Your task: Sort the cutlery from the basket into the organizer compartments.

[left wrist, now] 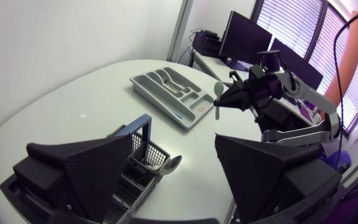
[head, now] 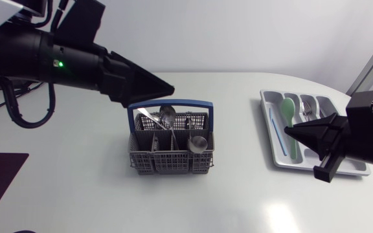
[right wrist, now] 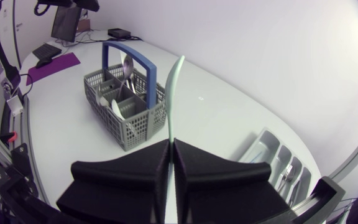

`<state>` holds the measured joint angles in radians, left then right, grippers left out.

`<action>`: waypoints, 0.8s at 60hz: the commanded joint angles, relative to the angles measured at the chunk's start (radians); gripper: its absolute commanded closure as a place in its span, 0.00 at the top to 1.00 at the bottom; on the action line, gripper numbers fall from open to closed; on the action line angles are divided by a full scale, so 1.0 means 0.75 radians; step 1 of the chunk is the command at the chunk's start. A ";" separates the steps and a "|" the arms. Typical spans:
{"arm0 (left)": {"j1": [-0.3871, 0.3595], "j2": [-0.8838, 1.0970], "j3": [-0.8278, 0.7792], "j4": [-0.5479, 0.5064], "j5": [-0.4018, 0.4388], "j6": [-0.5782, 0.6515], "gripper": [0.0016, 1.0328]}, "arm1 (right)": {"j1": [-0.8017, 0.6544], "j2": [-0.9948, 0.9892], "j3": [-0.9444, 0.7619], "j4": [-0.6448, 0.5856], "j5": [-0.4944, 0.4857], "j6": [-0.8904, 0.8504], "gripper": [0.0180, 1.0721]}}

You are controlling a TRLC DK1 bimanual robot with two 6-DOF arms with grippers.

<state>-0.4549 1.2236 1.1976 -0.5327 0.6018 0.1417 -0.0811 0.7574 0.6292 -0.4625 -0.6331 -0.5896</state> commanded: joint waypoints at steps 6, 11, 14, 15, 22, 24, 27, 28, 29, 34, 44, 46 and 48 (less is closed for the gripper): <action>-0.050 0.007 -0.059 -0.001 -0.093 0.087 0.89 | -0.240 0.127 -0.047 0.028 -0.074 -0.239 0.06; -0.077 0.007 -0.079 0.001 -0.136 0.116 0.90 | -0.371 0.199 -0.052 0.030 -0.115 -0.380 0.06; -0.093 0.007 -0.087 -0.001 -0.158 0.130 0.90 | -0.428 0.240 -0.062 0.060 -0.119 -0.445 0.06; -0.099 0.005 -0.092 -0.001 -0.170 0.138 0.90 | -0.450 0.266 -0.064 0.069 -0.121 -0.472 0.06; -0.117 0.005 -0.100 -0.001 -0.189 0.163 0.90 | -0.575 0.391 -0.066 0.103 -0.152 -0.639 0.06; -0.122 0.005 -0.102 -0.001 -0.197 0.169 0.90 | -0.606 0.422 -0.066 0.118 -0.158 -0.682 0.06; -0.134 0.005 -0.104 0.001 -0.215 0.179 0.90 | -0.657 0.481 -0.074 0.161 -0.160 -0.762 0.06; -0.142 0.007 -0.106 0.001 -0.222 0.181 0.90 | -0.669 0.493 -0.074 0.171 -0.162 -0.774 0.06; -0.142 0.005 -0.106 0.001 -0.222 0.181 0.90 | -0.677 0.506 -0.074 0.179 -0.164 -0.783 0.06; -0.154 0.009 -0.106 0.001 -0.224 0.189 0.90 | -0.749 0.606 -0.074 0.244 -0.166 -0.922 0.06; -0.195 0.019 -0.118 0.001 -0.258 0.202 0.90 | -0.851 0.794 -0.019 0.294 -0.166 -1.100 0.06; -0.199 0.019 -0.120 0.001 -0.260 0.206 0.90 | -0.865 0.827 -0.021 0.330 -0.158 -1.130 0.06; -0.201 0.019 -0.122 0.001 -0.260 0.208 0.90 | -0.874 0.860 -0.029 0.394 -0.150 -1.153 0.06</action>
<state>-0.5949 1.2251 1.1347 -0.5327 0.4133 0.2714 -0.7166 1.3464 0.6010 -0.2279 -0.7464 -1.3647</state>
